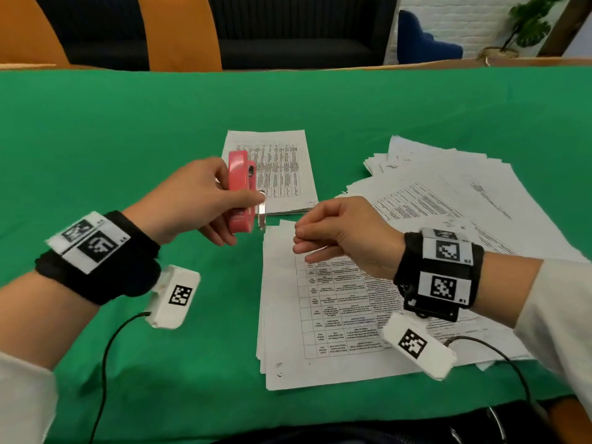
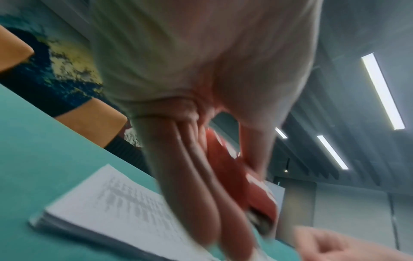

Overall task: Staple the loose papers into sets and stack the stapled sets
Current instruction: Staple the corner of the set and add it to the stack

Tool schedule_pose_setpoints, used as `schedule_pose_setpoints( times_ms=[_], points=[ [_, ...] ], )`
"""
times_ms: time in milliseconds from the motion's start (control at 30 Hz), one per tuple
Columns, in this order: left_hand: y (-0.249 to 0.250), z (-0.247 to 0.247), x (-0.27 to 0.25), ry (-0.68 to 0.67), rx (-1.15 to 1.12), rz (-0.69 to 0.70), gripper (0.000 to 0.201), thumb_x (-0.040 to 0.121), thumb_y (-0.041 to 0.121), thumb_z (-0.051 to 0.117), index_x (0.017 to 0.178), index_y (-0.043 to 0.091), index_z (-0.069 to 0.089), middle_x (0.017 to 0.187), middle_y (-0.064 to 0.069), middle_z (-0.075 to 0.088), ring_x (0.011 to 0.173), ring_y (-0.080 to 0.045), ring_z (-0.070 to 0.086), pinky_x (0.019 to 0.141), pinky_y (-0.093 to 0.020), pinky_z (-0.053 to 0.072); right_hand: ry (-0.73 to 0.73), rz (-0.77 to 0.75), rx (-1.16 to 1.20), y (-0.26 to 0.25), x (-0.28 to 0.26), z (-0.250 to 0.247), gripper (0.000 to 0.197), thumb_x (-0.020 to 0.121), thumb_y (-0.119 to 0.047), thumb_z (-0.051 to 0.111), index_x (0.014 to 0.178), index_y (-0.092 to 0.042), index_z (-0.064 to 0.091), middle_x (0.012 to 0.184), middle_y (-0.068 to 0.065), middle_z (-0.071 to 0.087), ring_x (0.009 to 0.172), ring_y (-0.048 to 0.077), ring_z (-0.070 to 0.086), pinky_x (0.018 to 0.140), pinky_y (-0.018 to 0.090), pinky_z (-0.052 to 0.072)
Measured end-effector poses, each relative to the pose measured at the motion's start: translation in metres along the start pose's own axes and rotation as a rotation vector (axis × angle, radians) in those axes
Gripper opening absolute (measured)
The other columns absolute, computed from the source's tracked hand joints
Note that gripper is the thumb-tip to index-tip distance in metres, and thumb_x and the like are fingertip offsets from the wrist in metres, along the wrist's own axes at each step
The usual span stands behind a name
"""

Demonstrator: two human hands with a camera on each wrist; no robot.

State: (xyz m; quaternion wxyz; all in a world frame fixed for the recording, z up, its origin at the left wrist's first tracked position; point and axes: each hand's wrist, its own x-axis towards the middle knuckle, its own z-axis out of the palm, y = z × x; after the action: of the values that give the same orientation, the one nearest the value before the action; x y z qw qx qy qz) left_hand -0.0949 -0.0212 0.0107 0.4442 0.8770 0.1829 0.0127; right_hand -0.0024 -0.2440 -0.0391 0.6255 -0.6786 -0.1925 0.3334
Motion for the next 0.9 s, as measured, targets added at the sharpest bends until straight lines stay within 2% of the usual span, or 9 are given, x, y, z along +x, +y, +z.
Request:
schedule_pose_setpoints(
  times_ms=[200,300,367,433,500,567,733,800,900],
  points=[
    [-0.026,-0.003,0.001,-0.283,0.417,-0.177,0.045,0.086,0.036,0.084,0.106,0.01,0.053,0.071,-0.015,0.076,0.059,-0.035,0.075,0.055,-0.042,0.062,0.05,0.019,-0.008,-0.002,-0.012,-0.033,0.012,0.086,0.005,0.077,0.098,0.003,0.074,0.09,0.021,0.078,0.085,0.032,0.079,0.07,0.038,0.067],
    [-0.027,0.005,0.003,-0.383,0.718,-0.169,0.049,0.082,0.054,0.082,0.104,0.016,0.06,0.071,-0.003,0.077,0.059,-0.023,0.075,0.058,-0.038,0.063,0.094,0.017,0.004,-0.005,-0.018,-0.044,0.014,0.086,0.007,0.075,0.099,0.004,0.072,0.087,0.02,0.077,0.082,0.03,0.078,0.066,0.035,0.066],
    [-0.021,0.005,0.007,-0.29,0.993,-0.091,0.058,0.074,0.074,0.075,0.105,0.026,0.063,0.08,0.007,0.075,0.068,-0.016,0.074,0.063,-0.035,0.06,0.109,0.016,0.014,-0.006,-0.023,-0.05,0.013,0.086,0.008,0.075,0.098,0.003,0.072,0.087,0.02,0.077,0.083,0.03,0.078,0.066,0.035,0.066],
    [-0.008,0.006,0.01,-0.13,1.146,0.054,0.064,0.07,0.084,0.068,0.114,0.039,0.06,0.096,0.012,0.069,0.084,-0.016,0.067,0.071,-0.033,0.054,0.11,0.024,0.02,-0.008,-0.028,-0.056,0.014,0.086,0.008,0.075,0.098,0.002,0.073,0.09,0.021,0.077,0.088,0.032,0.079,0.068,0.036,0.067],
    [0.009,0.013,0.012,-0.116,1.044,0.219,0.062,0.076,0.078,0.069,0.124,0.041,0.057,0.107,0.014,0.066,0.091,-0.014,0.062,0.079,-0.036,0.054,0.108,0.03,0.021,-0.01,-0.035,-0.063,0.015,0.086,0.008,0.074,0.099,0.001,0.074,0.092,0.021,0.077,0.091,0.033,0.079,0.069,0.036,0.067],
    [0.026,0.028,0.01,-0.212,0.888,0.349,0.058,0.081,0.07,0.072,0.129,0.042,0.057,0.113,0.016,0.063,0.095,-0.008,0.06,0.086,-0.037,0.055,0.108,0.027,0.001,-0.013,-0.043,-0.071,0.015,0.086,0.008,0.073,0.098,0.0,0.075,0.093,0.021,0.077,0.091,0.032,0.079,0.066,0.035,0.066],
    [0.041,0.079,0.012,-0.508,0.847,0.398,0.078,0.081,0.062,0.079,0.148,0.049,0.041,0.14,0.016,0.051,0.123,-0.012,0.053,0.106,-0.04,0.047,0.145,0.02,-0.056,-0.017,-0.079,-0.108,0.015,0.081,0.006,0.075,0.094,-0.003,0.078,0.091,0.019,0.076,0.083,0.026,0.077,0.063,0.034,0.066],
    [0.04,0.096,0.016,-0.569,0.936,0.384,0.085,0.077,0.062,0.082,0.149,0.049,0.038,0.142,0.013,0.05,0.123,-0.015,0.052,0.105,-0.042,0.047,0.167,0.015,-0.096,-0.016,-0.1,-0.128,0.016,0.074,0.001,0.079,0.088,-0.006,0.081,0.09,0.017,0.076,0.08,0.022,0.075,0.062,0.033,0.065],
    [0.042,0.108,0.02,-0.566,1.094,0.411,0.085,0.074,0.062,0.085,0.144,0.048,0.039,0.134,0.012,0.052,0.108,-0.016,0.054,0.095,-0.039,0.051,0.221,0.032,-0.119,-0.013,-0.137,-0.162,0.025,0.058,-0.006,0.087,0.081,-0.008,0.082,0.088,0.018,0.076,0.073,0.017,0.073,0.058,0.027,0.062]
  ],
)
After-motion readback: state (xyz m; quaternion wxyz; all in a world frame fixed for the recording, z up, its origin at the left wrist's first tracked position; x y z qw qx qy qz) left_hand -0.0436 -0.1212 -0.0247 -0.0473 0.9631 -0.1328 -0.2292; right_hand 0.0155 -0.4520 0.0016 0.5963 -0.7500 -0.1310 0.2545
